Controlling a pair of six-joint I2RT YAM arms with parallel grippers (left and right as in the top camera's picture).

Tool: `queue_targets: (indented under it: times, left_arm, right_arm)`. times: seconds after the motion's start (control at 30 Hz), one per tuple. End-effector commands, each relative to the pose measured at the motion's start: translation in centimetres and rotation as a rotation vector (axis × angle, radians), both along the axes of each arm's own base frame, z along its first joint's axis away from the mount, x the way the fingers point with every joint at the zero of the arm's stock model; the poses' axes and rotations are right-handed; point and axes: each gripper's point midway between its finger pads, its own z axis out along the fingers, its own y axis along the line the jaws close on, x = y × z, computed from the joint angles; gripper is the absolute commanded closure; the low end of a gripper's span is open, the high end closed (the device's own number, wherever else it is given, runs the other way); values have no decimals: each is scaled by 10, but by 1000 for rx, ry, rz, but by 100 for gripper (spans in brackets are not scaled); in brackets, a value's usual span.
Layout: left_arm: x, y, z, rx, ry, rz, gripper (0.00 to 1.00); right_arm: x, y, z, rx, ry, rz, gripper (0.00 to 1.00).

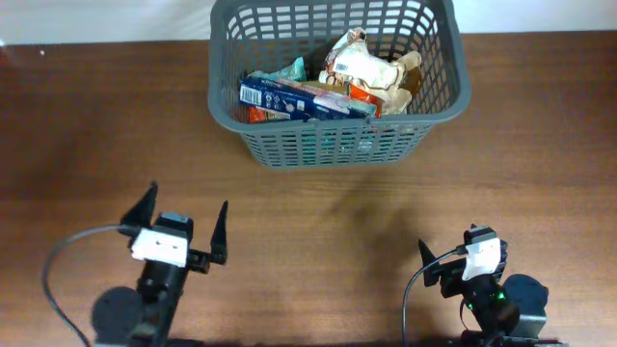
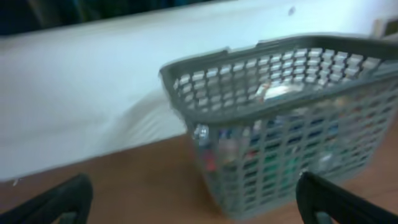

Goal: Pack container

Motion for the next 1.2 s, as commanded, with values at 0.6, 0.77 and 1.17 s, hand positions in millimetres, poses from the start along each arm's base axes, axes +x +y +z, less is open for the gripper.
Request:
queue_targets:
  times: [0.6, 0.77, 1.17]
  left_arm:
    - [11, 11, -126, 15, 20, 53, 1]
    - [11, 13, -128, 15, 20, 64, 1]
    - [11, 14, -129, 15, 24, 67, 1]
  right_arm:
    - [0, 3, 1, 3, -6, 13, 1]
    - [0, 3, 1, 3, -6, 13, 1]
    - [0, 3, 1, 3, -6, 13, 1]
